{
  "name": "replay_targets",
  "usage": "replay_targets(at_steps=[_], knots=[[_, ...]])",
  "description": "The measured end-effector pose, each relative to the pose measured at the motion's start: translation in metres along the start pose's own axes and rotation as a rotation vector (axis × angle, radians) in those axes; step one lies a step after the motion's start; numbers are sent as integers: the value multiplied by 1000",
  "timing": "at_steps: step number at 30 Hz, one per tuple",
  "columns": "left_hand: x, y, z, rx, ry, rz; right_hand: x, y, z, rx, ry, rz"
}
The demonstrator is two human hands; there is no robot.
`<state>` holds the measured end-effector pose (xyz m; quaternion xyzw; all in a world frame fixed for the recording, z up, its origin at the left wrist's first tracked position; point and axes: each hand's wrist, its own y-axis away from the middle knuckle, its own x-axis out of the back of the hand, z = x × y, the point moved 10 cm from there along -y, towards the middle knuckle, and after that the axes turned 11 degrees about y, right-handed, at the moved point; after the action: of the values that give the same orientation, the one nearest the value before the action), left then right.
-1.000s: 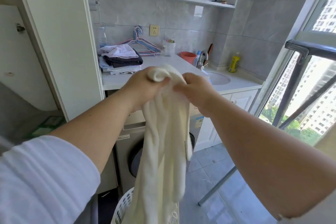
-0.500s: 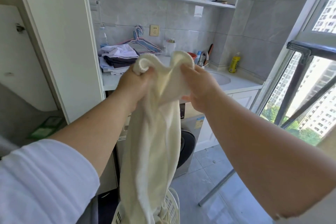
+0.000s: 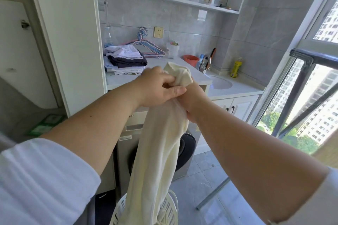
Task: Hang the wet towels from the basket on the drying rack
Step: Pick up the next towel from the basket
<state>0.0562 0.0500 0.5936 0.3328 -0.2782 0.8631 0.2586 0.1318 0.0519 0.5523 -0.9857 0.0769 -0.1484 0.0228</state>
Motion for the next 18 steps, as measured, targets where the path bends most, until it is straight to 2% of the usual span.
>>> replay_targets(at_steps=[2, 5, 7, 10, 12, 15, 18], knots=[[10, 2, -1, -3, 29, 76, -7, 2, 1, 7, 38, -20], [15, 10, -10, -68, 362, 150, -3, 5, -10, 20, -80, 14], [6, 15, -15, -101, 631, 131, 5, 4, -22, 50, -192, 45], [-27, 19, -26, -21, 856, 14, 7, 5, -42, 115, -280, 42], [-41, 21, -30, 19, 860, 16, 9, 8, -52, 129, -290, 57], [-30, 26, -35, 125, 803, 208, 13, 10, -60, 164, -277, 89], [-20, 18, -30, 135, 761, 242, 8, 13, -71, 231, -120, 50]])
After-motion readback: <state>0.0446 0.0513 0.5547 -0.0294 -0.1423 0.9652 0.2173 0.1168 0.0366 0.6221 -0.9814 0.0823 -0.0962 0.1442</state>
